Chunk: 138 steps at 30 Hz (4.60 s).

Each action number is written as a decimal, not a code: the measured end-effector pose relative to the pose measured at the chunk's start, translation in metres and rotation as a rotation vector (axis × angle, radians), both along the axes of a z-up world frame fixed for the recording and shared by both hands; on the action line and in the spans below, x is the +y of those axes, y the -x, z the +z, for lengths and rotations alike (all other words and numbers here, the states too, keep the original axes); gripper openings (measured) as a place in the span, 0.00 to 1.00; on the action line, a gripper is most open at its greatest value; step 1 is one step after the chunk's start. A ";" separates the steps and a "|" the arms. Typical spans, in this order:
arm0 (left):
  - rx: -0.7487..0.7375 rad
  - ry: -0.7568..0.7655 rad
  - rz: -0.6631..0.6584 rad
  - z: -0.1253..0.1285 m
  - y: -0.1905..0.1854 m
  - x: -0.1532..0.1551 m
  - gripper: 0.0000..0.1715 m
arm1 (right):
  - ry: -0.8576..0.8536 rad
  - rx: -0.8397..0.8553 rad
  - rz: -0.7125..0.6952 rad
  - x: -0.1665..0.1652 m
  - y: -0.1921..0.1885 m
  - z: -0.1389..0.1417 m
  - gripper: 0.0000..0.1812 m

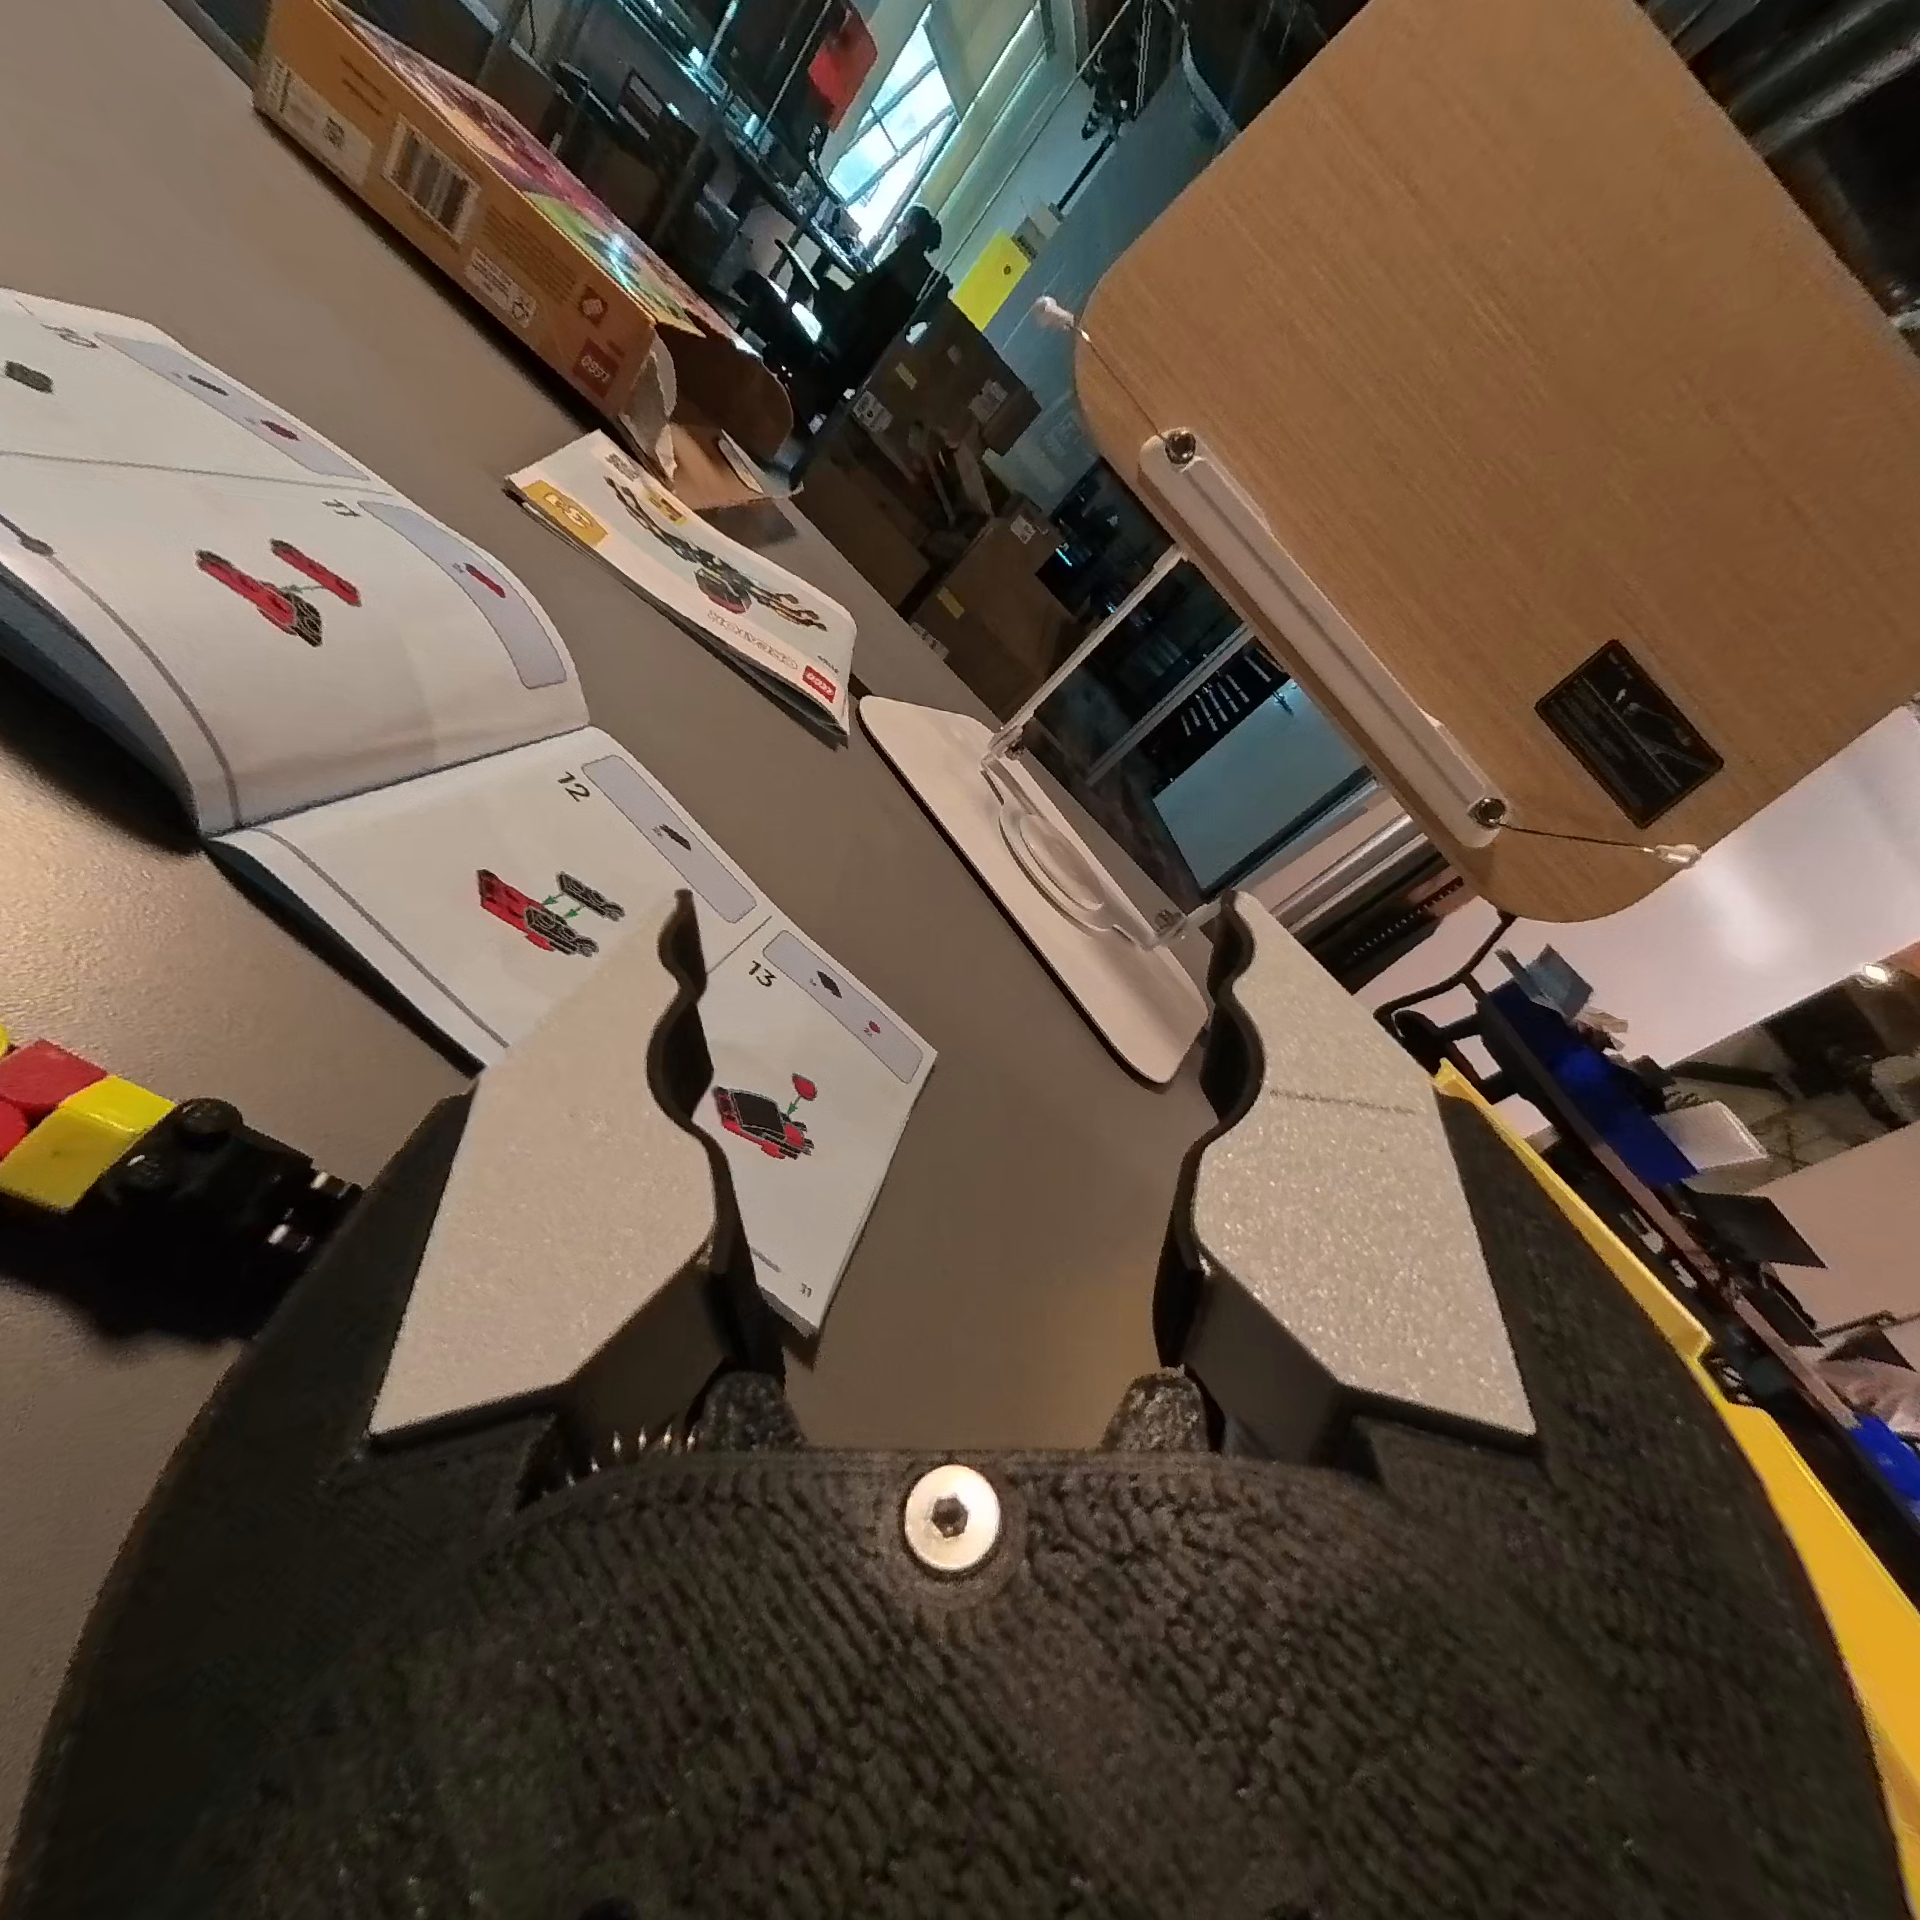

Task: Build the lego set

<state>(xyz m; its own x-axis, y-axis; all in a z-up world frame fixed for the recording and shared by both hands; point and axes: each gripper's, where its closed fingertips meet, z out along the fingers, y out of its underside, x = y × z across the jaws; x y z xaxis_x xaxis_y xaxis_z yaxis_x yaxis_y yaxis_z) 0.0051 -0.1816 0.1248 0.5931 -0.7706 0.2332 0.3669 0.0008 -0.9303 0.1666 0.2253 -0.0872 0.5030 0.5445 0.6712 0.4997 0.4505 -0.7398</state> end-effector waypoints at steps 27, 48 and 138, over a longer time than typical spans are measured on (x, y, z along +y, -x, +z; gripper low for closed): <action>0.672 -0.357 0.252 -0.174 -0.144 0.193 0.09 | 1.083 0.295 1.162 -0.181 0.033 0.045 0.32; 0.915 -0.559 0.437 -0.181 -0.148 0.197 0.08 | 1.734 0.177 1.419 -0.227 0.030 0.033 0.08; 0.803 -0.585 1.002 -0.096 -0.019 0.166 0.17 | 0.195 0.330 0.155 -0.020 -0.036 0.030 0.01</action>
<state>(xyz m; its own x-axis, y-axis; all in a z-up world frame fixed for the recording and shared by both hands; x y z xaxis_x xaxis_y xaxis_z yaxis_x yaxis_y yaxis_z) 0.0236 -0.0159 0.0289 0.7560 0.1845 -0.6280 -0.6422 0.3952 -0.6569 0.2028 0.2054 -0.0569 0.5760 0.7314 0.3650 0.1591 0.3377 -0.9277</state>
